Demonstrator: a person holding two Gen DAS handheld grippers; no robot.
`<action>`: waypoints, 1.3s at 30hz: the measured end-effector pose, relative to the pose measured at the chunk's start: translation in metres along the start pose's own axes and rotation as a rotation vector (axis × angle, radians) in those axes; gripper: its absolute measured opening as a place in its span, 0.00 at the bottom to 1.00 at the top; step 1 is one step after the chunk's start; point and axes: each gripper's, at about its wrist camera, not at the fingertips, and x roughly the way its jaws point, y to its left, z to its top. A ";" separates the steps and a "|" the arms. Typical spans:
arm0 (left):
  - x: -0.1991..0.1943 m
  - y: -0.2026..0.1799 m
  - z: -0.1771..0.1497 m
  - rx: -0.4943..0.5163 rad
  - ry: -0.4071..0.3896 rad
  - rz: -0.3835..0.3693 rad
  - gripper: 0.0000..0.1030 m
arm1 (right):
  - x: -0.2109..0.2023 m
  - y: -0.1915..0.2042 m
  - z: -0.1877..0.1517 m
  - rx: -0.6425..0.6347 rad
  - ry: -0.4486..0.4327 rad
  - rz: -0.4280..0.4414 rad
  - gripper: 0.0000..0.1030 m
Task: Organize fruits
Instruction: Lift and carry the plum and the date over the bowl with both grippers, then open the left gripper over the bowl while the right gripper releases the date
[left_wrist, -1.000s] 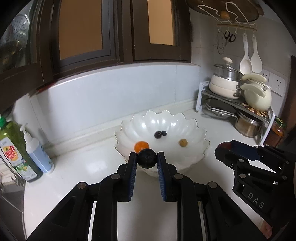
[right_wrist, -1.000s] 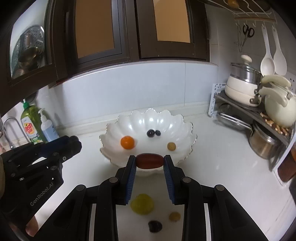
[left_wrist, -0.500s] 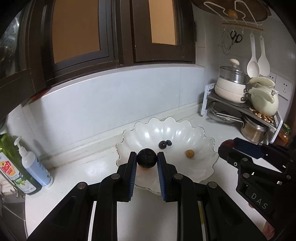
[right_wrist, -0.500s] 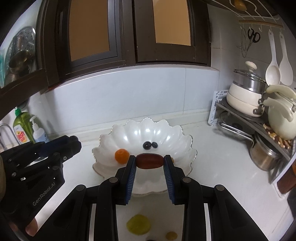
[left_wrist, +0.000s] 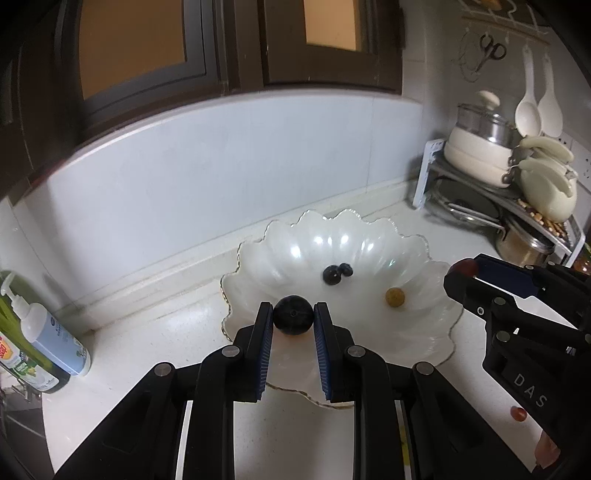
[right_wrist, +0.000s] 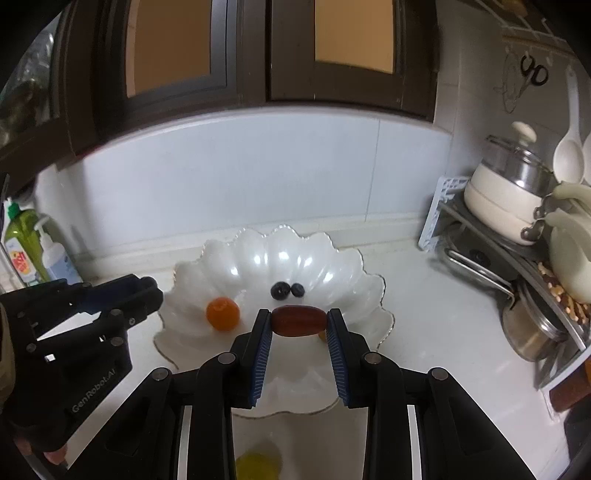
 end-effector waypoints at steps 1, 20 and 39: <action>0.005 0.000 0.000 -0.003 0.013 0.001 0.22 | 0.005 -0.001 0.000 -0.004 0.011 0.000 0.31; 0.081 -0.005 0.003 0.019 0.196 -0.023 0.22 | 0.094 -0.015 -0.010 0.000 0.270 0.070 0.31; 0.103 -0.007 -0.004 0.027 0.269 0.006 0.49 | 0.112 -0.018 -0.015 -0.013 0.330 0.064 0.49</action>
